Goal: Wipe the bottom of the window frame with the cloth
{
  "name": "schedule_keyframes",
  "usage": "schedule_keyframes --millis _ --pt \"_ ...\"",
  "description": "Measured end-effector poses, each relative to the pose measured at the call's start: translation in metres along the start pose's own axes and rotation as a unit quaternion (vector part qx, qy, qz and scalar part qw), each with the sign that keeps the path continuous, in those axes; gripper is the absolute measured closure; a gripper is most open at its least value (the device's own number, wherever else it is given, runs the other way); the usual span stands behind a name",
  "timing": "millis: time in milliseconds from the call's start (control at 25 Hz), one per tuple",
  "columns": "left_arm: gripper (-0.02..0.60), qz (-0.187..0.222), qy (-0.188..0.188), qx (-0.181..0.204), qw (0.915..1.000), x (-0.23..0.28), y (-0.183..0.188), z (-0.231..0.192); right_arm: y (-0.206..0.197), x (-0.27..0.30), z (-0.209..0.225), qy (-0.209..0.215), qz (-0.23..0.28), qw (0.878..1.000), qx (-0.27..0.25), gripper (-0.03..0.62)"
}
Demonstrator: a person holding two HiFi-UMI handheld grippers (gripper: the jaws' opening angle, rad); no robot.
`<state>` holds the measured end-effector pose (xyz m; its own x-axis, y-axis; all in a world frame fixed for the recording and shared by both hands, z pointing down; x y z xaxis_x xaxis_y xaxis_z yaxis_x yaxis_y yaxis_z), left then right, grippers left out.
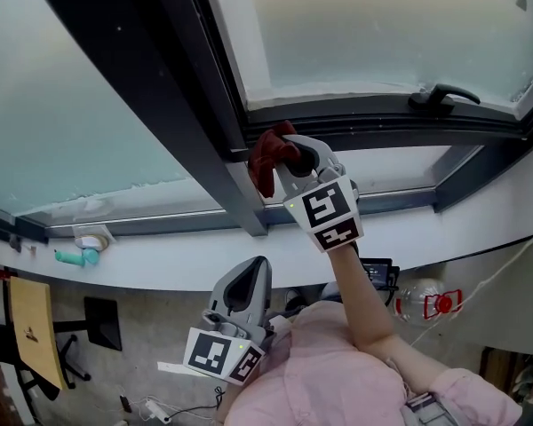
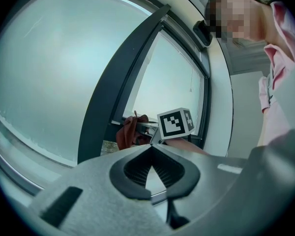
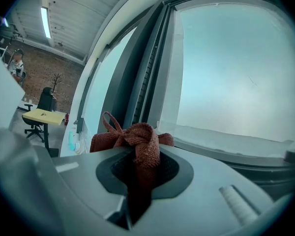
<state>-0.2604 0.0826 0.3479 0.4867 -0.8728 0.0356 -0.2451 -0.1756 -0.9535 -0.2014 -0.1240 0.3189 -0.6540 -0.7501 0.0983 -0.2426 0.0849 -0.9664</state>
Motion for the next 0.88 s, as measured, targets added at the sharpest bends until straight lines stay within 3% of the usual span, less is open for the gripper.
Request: schedule_keyframes --millis 160,880 --pt "0.584 0.008 0.017 -0.003 0.9998 0.000 -0.001 0.001 0.000 -0.002 0.003 0.010 -0.002 1.000 -0.005 0.537" --pt "0.584 0.004 -0.004 0.001 1.0000 0.025 -0.001 0.023 -0.009 -0.018 0.032 0.002 -0.011 1.000 -0.008 0.537"
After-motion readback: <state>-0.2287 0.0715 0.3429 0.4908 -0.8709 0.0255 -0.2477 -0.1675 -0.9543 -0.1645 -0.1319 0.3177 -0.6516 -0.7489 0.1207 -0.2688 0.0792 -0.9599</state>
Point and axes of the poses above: the fingertips, and each gripper's own axes: x forward along the fingers, z to its right, y out of its top, the point moved 6 cm from there along -x, backward along the fingers, and after that the axes turned 7 degrees about -y, right-handed, at the moved point
